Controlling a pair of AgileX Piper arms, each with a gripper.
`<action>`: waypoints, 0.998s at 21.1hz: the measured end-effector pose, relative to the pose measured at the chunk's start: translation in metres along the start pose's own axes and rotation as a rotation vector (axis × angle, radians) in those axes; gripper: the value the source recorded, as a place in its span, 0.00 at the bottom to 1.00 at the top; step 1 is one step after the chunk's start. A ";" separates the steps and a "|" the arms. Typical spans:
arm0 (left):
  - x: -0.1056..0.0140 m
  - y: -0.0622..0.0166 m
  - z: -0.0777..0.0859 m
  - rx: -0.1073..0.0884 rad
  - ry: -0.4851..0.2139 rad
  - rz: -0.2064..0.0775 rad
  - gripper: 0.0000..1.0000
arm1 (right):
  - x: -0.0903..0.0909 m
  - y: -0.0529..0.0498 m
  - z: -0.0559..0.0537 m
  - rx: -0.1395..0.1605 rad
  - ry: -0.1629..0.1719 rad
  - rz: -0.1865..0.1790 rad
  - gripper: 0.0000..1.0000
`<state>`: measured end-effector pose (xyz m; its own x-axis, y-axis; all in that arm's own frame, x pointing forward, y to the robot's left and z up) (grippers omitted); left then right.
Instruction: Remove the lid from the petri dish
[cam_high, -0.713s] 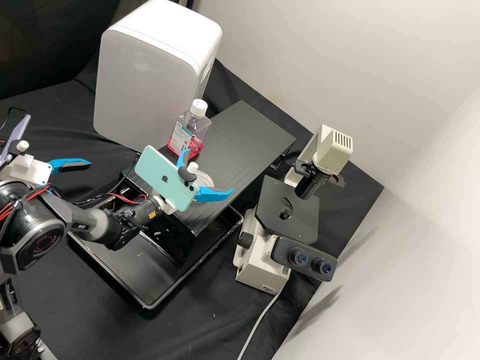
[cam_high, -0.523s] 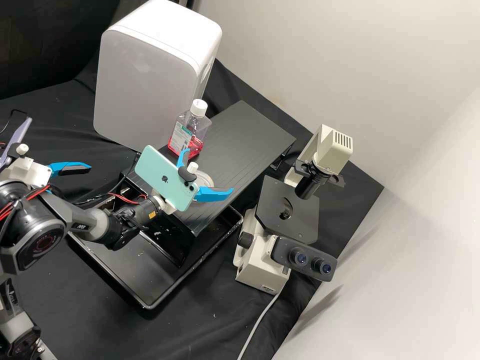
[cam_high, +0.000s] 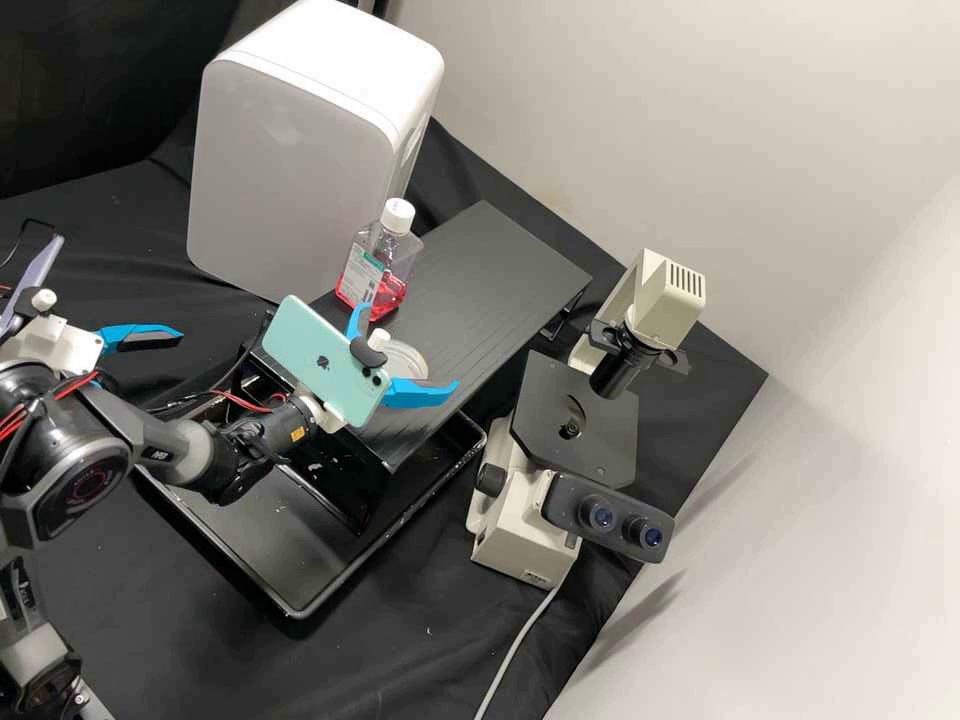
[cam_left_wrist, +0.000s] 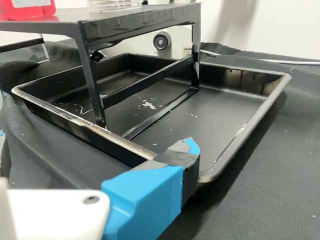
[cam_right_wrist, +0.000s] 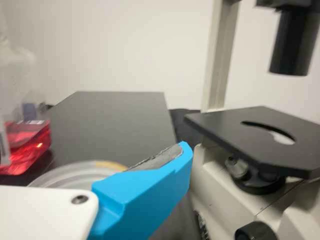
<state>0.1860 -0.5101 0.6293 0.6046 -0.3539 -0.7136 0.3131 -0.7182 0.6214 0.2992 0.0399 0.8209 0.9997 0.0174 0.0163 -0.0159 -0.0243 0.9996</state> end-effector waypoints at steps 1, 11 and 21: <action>0.000 0.0000 0.000 0.000 -0.001 0.000 1.00 | -0.002 -0.003 0.000 0.000 -0.002 -0.010 1.00; 0.000 -0.0013 0.000 -0.001 0.000 -0.005 1.00 | -0.004 -0.016 0.010 0.005 -0.039 -0.058 1.00; 0.001 -0.0021 0.000 -0.001 0.000 -0.007 1.00 | -0.003 -0.011 0.017 0.013 -0.054 -0.035 1.00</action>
<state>0.1863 -0.5088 0.6273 0.6024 -0.3484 -0.7182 0.3186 -0.7200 0.6165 0.2970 0.0233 0.8090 0.9992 -0.0352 -0.0203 0.0190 -0.0378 0.9991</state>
